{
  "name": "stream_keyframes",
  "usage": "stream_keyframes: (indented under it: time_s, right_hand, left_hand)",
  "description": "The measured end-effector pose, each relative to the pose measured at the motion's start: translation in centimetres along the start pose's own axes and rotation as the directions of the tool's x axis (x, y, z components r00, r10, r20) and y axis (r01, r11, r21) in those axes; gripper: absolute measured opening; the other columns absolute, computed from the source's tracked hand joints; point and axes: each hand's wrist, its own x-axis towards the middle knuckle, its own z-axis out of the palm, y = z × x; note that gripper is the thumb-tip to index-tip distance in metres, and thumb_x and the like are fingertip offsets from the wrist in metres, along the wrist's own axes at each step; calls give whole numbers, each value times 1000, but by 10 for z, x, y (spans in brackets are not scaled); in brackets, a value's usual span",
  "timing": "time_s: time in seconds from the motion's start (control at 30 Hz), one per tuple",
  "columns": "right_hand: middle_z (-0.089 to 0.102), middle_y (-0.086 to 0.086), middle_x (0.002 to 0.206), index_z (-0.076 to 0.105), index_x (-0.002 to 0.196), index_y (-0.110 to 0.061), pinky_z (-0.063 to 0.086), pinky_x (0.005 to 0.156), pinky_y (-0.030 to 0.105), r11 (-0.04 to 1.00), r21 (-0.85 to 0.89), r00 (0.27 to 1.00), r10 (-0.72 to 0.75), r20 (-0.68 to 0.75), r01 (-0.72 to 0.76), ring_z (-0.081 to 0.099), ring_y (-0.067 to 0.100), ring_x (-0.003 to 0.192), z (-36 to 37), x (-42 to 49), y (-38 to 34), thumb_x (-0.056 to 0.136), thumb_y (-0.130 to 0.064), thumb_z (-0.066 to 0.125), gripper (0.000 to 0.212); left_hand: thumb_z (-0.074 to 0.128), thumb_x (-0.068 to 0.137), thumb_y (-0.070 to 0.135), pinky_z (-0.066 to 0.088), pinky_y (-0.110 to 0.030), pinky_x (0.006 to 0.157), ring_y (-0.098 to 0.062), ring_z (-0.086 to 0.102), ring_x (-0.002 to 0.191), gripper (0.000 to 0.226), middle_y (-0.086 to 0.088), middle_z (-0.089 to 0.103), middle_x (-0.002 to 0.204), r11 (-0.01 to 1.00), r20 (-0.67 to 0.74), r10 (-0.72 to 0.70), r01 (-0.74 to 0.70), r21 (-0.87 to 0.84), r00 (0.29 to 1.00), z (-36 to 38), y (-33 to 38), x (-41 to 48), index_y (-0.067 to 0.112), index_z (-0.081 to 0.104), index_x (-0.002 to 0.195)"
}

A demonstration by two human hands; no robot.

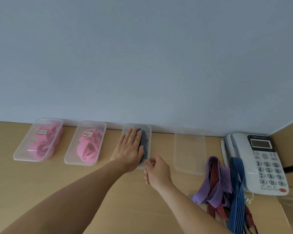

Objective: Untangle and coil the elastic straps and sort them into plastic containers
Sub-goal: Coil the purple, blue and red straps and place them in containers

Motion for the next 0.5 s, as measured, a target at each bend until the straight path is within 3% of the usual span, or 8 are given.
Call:
stream_keyframes:
  time_s: [0.1,0.2,0.27,0.4,0.5]
  right_hand:
    - [64,4,73,58,94,-11,47,48,30,995,-102,999,0,33,3,54,12,49,-11,-5,-6,98,-25,51,16]
    - [66,0,84,57,85,-21,50,71,36,939,-316,989,-147,-19,134,62,20,75,-29,-18,-11,98,-28,49,17]
    - [61,-7,82,56,83,-24,45,73,33,884,-427,972,-232,-43,192,60,20,82,-40,-29,-13,98,-27,49,16]
    - [67,2,100,68,98,-14,48,82,36,715,-655,939,-344,-24,245,60,22,94,-67,-56,-15,95,-19,53,16]
    - [59,-6,93,60,85,-22,45,74,32,575,-773,903,-430,-4,270,54,18,92,-93,-86,-8,91,-15,53,11]
  left_hand:
    - [14,104,41,-7,-35,121,-20,-15,151,63,-7,-13,165,1000,112,17,-14,-22,994,-18,1,2,13,-8,156]
    - [23,105,31,5,-38,123,-22,-1,152,58,-7,2,166,996,114,41,-31,-89,993,-40,3,1,10,7,157]
    - [30,102,21,12,-37,122,-22,9,151,54,-6,16,163,991,29,51,-47,-128,998,-48,11,-5,9,21,154]
    - [40,98,19,27,-38,116,-23,32,141,45,-2,41,151,967,-34,133,-137,-216,991,-58,34,-25,15,47,142]
    - [45,96,21,40,-35,106,-20,47,131,40,0,53,142,934,-14,194,-189,-303,981,-61,49,-42,17,56,134]
